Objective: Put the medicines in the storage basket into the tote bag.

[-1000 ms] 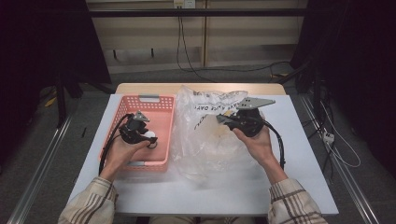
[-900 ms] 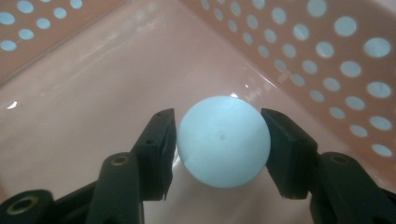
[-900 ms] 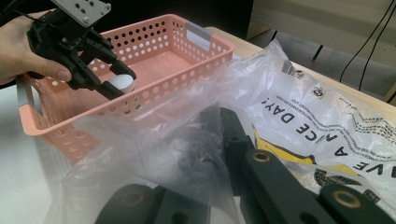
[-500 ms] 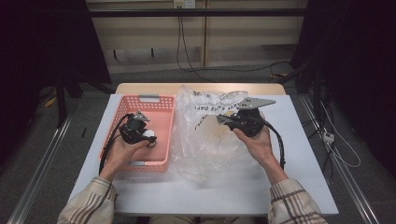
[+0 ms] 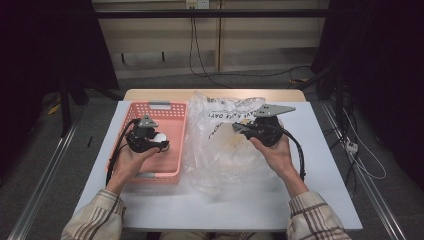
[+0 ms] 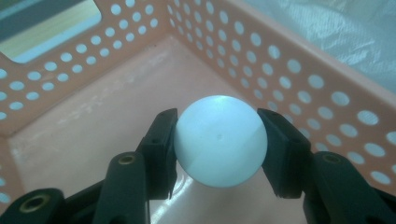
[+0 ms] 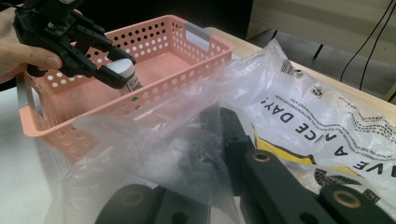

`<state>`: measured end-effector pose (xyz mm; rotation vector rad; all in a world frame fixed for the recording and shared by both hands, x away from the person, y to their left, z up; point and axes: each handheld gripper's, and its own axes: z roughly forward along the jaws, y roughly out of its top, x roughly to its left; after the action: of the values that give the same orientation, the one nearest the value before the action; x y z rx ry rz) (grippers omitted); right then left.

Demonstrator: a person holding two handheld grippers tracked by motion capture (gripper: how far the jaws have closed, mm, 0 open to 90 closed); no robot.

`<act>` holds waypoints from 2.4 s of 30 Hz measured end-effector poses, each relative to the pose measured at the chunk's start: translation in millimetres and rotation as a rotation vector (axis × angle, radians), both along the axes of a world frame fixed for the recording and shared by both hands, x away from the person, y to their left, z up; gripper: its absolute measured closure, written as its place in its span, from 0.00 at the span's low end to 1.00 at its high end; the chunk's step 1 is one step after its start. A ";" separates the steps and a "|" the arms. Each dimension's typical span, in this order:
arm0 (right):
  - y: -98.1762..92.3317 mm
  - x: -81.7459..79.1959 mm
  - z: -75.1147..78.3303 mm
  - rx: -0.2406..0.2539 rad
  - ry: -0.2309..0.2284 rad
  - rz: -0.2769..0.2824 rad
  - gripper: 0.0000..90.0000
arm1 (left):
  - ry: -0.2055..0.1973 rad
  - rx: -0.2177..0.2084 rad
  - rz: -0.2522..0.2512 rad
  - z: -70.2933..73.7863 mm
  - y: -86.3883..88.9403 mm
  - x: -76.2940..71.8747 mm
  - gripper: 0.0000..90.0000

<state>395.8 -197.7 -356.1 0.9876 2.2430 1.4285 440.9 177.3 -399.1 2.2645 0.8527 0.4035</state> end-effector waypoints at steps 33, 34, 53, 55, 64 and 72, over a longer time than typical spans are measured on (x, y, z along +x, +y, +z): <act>1.5 3.9 -2.5 0.012 0.011 0.002 1.00 | -0.149 -0.194 -0.048 45.3 -15.7 -48.7 0.57; 1.9 3.6 -1.6 0.017 0.011 0.000 1.00 | -0.153 -0.198 -0.052 47.2 -16.1 -51.3 0.57; 1.8 2.8 -0.1 0.023 0.008 0.016 1.00 | -0.151 -0.261 -0.154 56.3 -45.0 -77.0 0.57; 0.9 2.9 0.6 0.026 0.005 0.021 1.00 | -0.149 -0.258 -0.167 56.9 -50.1 -79.9 0.57; 2.1 2.7 -0.4 0.024 0.009 0.028 1.00 | -0.141 -0.268 -0.218 56.6 -73.5 -91.0 0.57; 3.0 4.2 -1.3 0.025 0.011 0.029 1.00 | -0.121 -0.290 -0.249 60.0 -93.7 -96.3 0.57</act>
<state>400.0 -194.7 -357.3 0.9769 2.2616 1.4699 344.6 83.7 -339.1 2.0219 0.5214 0.2796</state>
